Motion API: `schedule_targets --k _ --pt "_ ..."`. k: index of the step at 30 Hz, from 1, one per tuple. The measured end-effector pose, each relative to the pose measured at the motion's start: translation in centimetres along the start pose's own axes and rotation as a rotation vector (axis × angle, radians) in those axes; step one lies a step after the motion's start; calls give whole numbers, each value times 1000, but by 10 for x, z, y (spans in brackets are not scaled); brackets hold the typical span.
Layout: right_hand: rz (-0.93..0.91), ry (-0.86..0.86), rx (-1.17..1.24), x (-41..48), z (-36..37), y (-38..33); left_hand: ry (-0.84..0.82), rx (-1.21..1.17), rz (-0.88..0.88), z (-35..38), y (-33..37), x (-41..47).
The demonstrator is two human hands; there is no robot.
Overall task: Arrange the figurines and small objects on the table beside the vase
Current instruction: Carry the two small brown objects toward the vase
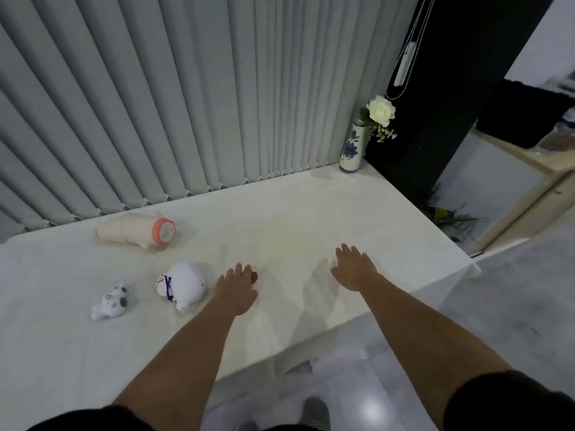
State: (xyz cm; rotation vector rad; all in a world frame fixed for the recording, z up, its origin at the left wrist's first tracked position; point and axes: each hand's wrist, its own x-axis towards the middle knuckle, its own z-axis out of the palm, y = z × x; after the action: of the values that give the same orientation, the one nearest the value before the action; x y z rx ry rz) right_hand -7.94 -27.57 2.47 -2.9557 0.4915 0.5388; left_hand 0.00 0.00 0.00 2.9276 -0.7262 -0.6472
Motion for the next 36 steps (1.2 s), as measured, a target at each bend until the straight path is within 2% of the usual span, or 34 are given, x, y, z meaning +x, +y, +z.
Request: schedule_targets --k 6,9,14,19,26,36 --pt "80 -21 -15 5 11 26 66 -338 -80 23 -14 2" --pt "94 -15 -36 7 17 31 150 -427 -107 29 -12 1" --pt "74 36 59 16 26 44 266 -458 -211 35 -4 3" --pt "66 117 179 19 34 61 306 -500 -247 34 -2 2" --pt "10 171 316 19 42 68 449 -449 -170 38 9 -3" --pt "-93 302 564 11 43 59 463 -414 -126 26 30 -4"
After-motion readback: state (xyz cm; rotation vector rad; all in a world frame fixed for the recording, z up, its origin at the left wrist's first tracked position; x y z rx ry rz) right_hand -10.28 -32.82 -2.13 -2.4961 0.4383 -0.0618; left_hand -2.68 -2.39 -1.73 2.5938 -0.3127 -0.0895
